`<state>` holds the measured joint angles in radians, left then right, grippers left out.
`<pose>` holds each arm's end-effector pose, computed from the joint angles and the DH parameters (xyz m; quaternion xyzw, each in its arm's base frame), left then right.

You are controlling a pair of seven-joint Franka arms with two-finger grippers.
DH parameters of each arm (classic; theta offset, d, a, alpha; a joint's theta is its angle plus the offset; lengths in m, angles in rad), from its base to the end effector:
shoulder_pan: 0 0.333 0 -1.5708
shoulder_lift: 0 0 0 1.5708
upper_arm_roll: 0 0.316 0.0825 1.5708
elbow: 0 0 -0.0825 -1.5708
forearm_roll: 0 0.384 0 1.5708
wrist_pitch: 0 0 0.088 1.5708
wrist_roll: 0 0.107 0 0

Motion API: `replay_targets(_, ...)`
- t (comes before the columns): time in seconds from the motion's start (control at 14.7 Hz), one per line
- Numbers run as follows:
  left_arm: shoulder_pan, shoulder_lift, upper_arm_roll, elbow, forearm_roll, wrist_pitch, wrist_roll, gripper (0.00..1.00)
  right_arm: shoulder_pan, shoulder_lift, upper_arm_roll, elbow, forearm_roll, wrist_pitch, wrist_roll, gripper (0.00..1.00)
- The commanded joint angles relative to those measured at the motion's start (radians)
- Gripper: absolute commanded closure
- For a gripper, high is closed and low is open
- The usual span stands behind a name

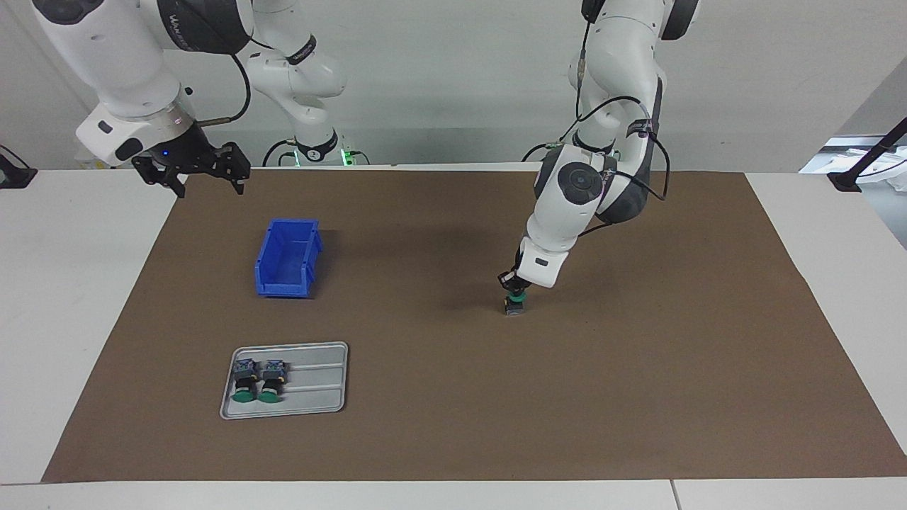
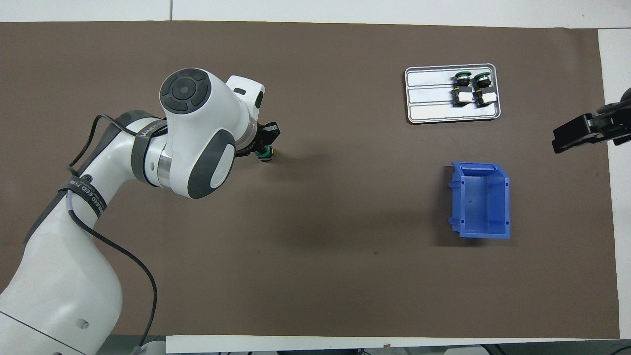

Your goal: Place and press button with both arms

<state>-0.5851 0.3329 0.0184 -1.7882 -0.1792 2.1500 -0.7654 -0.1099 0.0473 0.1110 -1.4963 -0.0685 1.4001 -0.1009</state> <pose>0.5381 -0.3522 0.3703 0.9865 0.1459 -0.0334 0.0661 0.5507 -0.0092 0.6196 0.9958 0.0476 -0.0730 0.0279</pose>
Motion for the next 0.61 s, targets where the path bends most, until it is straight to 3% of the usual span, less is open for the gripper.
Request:
replay_targets(0.0, -0.012, 0.003, 0.008, -0.060, 0.015, 0.060, 0.023, 1.00, -0.008, -0.023, 0.006, -0.025, -0.002, -0.004, -0.011, 0.01)
replay_targets(0.34, -0.006, -0.002, 0.008, -0.048, 0.007, 0.048, 0.023, 1.00, -0.008, -0.023, 0.006, -0.025, 0.000, -0.004, -0.011, 0.01)
replay_targets(0.54, 0.007, -0.026, 0.012, 0.022, 0.007, -0.048, 0.025, 0.98, -0.008, -0.023, 0.006, -0.027, -0.002, -0.004, -0.011, 0.01)
